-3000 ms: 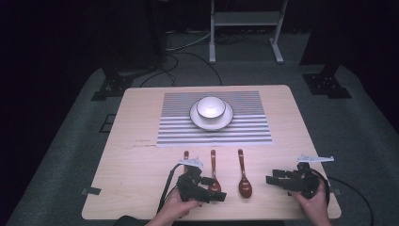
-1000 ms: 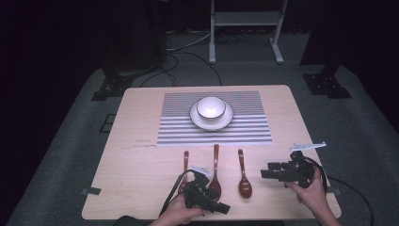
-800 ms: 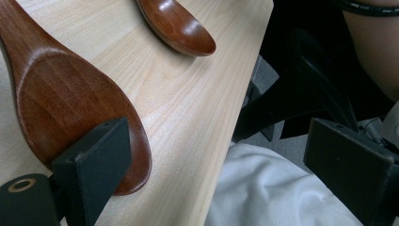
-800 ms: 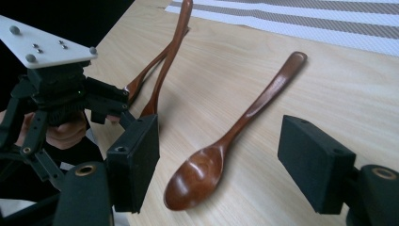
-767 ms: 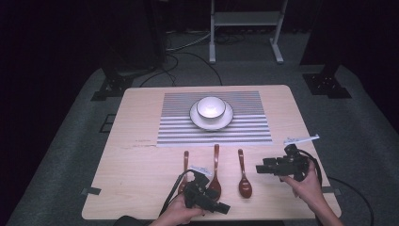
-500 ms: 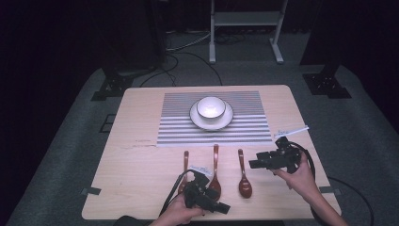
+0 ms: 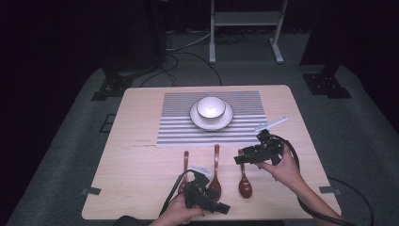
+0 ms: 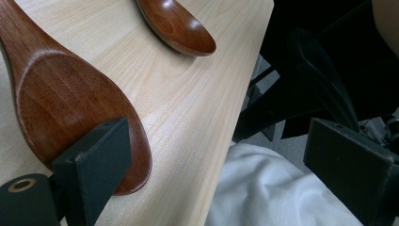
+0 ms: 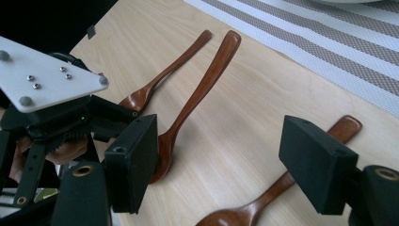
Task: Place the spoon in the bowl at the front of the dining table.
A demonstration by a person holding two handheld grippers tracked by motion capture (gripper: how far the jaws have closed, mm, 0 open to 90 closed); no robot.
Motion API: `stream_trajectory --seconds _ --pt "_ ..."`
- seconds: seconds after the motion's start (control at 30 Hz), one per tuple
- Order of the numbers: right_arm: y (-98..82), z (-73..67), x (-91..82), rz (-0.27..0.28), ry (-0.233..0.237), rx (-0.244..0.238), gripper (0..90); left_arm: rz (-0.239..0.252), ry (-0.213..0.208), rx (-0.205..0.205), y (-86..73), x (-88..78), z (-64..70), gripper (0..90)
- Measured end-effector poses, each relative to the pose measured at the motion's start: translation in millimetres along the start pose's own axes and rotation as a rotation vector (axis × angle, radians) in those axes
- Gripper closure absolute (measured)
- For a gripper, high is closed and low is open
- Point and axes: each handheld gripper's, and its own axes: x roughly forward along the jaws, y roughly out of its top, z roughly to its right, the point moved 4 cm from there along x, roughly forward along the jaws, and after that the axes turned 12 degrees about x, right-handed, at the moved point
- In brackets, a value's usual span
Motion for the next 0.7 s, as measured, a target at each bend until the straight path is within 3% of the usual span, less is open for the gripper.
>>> stream_trajectory --seconds 0.7 --pt "25.4 -3.6 38.6 -0.042 -0.024 -0.014 28.0 0.002 0.002 0.002 -0.1 0.3 0.4 6.9"
